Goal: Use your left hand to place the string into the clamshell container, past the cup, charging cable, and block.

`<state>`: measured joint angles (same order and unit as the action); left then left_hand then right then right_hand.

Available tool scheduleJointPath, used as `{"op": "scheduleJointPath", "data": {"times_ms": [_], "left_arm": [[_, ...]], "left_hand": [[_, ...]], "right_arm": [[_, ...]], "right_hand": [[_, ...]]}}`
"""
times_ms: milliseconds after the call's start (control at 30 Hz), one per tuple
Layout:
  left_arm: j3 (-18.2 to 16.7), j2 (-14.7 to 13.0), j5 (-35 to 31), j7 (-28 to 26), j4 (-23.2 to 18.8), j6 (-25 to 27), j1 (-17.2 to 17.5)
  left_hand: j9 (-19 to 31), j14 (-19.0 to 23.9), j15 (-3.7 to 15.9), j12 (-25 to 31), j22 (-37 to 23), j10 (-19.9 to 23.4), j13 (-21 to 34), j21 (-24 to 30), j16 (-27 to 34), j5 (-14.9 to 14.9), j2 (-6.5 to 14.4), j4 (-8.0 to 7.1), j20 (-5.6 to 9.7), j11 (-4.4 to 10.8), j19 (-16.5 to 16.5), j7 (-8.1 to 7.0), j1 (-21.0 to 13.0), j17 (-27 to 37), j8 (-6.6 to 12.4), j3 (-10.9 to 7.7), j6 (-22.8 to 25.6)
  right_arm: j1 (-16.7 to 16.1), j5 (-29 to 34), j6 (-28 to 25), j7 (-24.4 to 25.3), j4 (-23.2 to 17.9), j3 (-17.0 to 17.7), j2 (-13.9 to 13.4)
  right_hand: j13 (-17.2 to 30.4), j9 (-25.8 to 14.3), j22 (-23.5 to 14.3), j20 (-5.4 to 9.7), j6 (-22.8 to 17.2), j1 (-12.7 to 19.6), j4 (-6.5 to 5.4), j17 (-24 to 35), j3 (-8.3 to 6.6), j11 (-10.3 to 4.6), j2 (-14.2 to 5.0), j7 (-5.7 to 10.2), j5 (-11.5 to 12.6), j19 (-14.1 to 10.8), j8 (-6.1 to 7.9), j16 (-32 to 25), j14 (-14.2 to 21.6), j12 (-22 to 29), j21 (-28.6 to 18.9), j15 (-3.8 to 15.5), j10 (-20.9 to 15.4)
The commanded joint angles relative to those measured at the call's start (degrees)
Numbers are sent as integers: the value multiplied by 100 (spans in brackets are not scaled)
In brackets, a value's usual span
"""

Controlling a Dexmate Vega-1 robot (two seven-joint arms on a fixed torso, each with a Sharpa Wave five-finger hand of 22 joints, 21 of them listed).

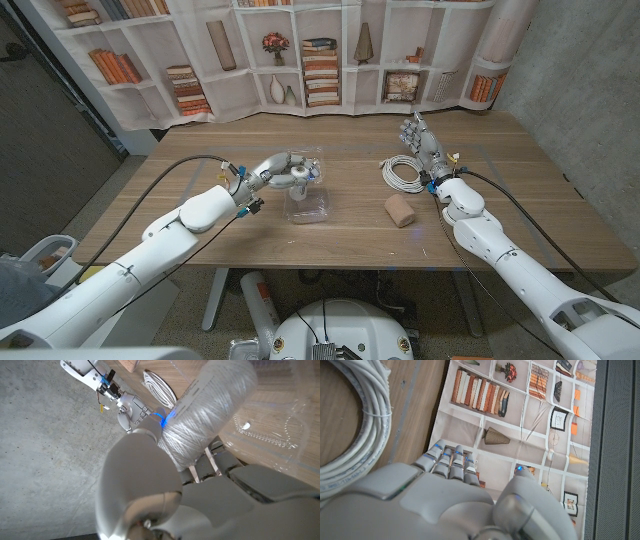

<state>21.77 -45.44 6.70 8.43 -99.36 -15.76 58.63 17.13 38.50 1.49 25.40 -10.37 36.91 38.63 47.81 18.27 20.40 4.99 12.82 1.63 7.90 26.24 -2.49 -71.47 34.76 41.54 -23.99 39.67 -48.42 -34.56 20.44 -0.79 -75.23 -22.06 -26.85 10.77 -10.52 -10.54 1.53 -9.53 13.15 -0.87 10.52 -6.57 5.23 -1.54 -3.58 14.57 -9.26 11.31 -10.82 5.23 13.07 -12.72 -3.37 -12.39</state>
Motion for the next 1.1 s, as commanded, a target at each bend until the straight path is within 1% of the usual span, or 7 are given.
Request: {"op": "scheduleJointPath", "data": {"times_ms": [33,267,367,633,900,967,1100], "left_arm": [[68,16,-38,3,21,44,-17],[69,48,-91,-110,59,17,25],[81,50,-77,-90,69,26,22],[61,16,-125,-163,0,73,70],[63,-17,-175,-211,-85,173,106],[69,-18,-173,-201,-95,193,98],[95,-3,-202,-210,-102,220,78]], "left_hand": [[-14,151,516,-43,-6,97,14,-36,-68,-33,13,-458,-60,140,-171,-8,35,8,21,-558,-31],[-56,33,555,-110,-5,40,-21,-186,-191,-43,-8,-469,-202,153,-612,-43,85,-44,-2,-580,-74],[-83,-41,578,-156,-6,8,-53,-267,-269,-47,-9,-478,-219,195,-845,-83,114,-85,-13,-599,-91],[-170,-386,507,-379,-13,-235,-152,-425,-486,-73,-9,-492,-358,191,-1293,-172,184,-191,-103,-651,-258],[-330,-979,429,-786,-12,-646,-326,-638,-713,-140,-80,-515,-580,149,-1817,-244,340,-410,-327,-688,-614],[-381,-1084,437,-914,-10,-767,-381,-708,-721,-172,-89,-520,-737,139,-1969,-329,381,-493,-426,-708,-771],[-412,-1223,378,-995,-9,-844,-419,-734,-747,-202,-112,-531,-765,91,-2006,-340,429,-553,-483,-706,-849]], "right_arm": [[-93,-35,6,19,-86,40,-52],[-111,-45,-4,11,-67,34,-53],[-114,-46,-5,13,-63,32,-51],[-107,-37,-7,5,-74,28,-59],[-82,-52,0,-47,-20,12,-41],[-79,-55,8,-57,-8,11,-38],[-78,-69,18,-74,15,19,-36]], "right_hand": [[23,-28,-7,-14,-39,-1,19,10,11,23,-25,-5,-30,-52,-1,0,58,-4,24,7,-51],[24,-28,-7,-10,-38,0,21,10,14,22,-28,-4,-31,-59,-2,-1,63,-2,26,2,-57],[24,-28,-7,-9,-41,0,22,10,15,27,-29,-5,-32,-60,-1,1,60,0,28,5,-63],[24,-28,-7,-15,-44,0,25,10,17,18,-31,-3,-33,-63,0,1,61,-2,31,13,-60],[24,-28,-8,-14,-45,1,28,10,20,19,-33,-2,-34,-69,0,1,65,-3,34,11,-62],[24,-28,-8,-15,-45,0,29,10,21,14,-33,2,-34,-69,0,-1,69,-3,35,17,-63],[24,-28,-8,-17,-44,0,30,10,23,18,-33,6,-35,-69,-1,-1,73,-1,38,9,-68]]}}
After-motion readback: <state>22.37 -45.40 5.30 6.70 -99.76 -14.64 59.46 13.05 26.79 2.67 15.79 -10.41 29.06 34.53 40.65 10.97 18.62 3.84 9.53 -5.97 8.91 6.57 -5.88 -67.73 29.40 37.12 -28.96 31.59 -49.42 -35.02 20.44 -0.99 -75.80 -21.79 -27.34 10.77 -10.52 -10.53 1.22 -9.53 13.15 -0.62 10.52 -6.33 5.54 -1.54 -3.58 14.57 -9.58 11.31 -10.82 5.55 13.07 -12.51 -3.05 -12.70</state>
